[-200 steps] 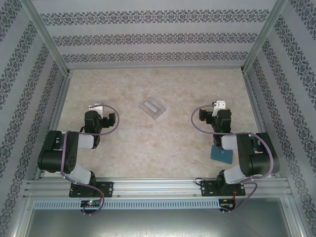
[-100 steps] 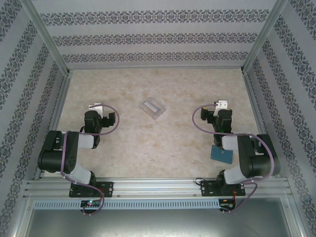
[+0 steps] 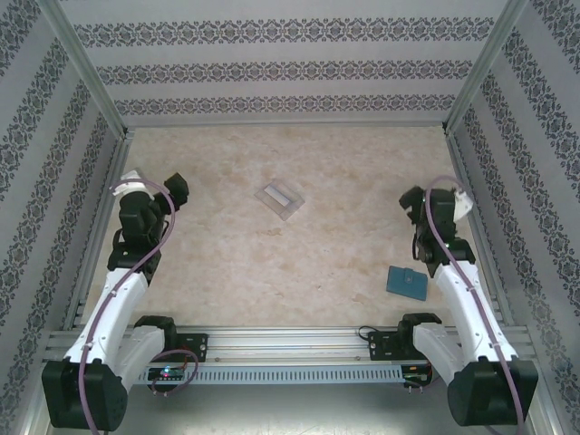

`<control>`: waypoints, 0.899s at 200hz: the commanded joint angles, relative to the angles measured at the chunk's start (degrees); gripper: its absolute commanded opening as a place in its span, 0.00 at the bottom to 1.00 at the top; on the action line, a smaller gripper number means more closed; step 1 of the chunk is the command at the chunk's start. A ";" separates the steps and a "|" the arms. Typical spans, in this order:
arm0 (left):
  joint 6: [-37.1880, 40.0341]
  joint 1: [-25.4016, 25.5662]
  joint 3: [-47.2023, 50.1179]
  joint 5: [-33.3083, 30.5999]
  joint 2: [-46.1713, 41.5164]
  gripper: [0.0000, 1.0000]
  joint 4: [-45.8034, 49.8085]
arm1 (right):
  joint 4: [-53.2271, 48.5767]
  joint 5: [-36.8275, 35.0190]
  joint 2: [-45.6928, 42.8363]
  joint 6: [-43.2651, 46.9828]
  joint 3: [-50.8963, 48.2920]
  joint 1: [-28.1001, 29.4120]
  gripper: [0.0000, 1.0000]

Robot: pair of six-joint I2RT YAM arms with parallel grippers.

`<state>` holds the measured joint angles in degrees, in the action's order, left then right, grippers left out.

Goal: Put the credit cards into the card holder

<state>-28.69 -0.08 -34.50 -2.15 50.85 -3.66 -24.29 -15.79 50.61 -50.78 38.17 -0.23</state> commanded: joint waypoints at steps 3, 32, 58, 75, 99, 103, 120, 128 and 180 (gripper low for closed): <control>-4.27 0.04 0.45 14.85 1.24 0.99 11.94 | -22.66 2.57 -1.86 -16.79 -1.42 1.08 0.98; -1.28 1.16 0.32 16.91 -0.38 0.99 16.59 | -24.39 6.50 -2.90 -23.44 -4.68 2.51 0.98; -0.37 2.42 1.31 15.84 -2.41 0.99 17.27 | -17.80 10.85 1.49 -24.81 -9.43 2.60 0.98; -1.13 3.23 1.66 14.02 -2.85 0.99 18.92 | -12.19 15.77 7.08 -24.36 -10.63 2.99 0.98; -1.99 3.72 1.38 14.31 -2.22 0.99 19.54 | -6.50 18.38 15.00 -20.66 -8.23 6.54 0.98; -1.99 3.81 1.09 14.31 -2.18 0.99 19.91 | -5.32 19.05 16.22 -19.71 -7.64 7.49 0.98; -1.84 4.16 1.41 13.54 -2.53 0.99 19.76 | 0.72 22.11 21.48 -14.83 -4.04 11.82 0.98; -1.81 4.25 1.73 13.64 -2.55 0.99 19.24 | 3.41 23.77 24.08 -12.34 -1.96 14.11 0.98; -1.87 4.60 2.22 18.37 -2.03 0.99 17.55 | 5.82 25.86 36.67 -2.83 13.16 28.04 0.98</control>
<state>-30.28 3.44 -33.30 12.95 48.86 14.63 -20.43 7.29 84.88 -60.27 46.00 23.59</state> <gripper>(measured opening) 0.994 0.982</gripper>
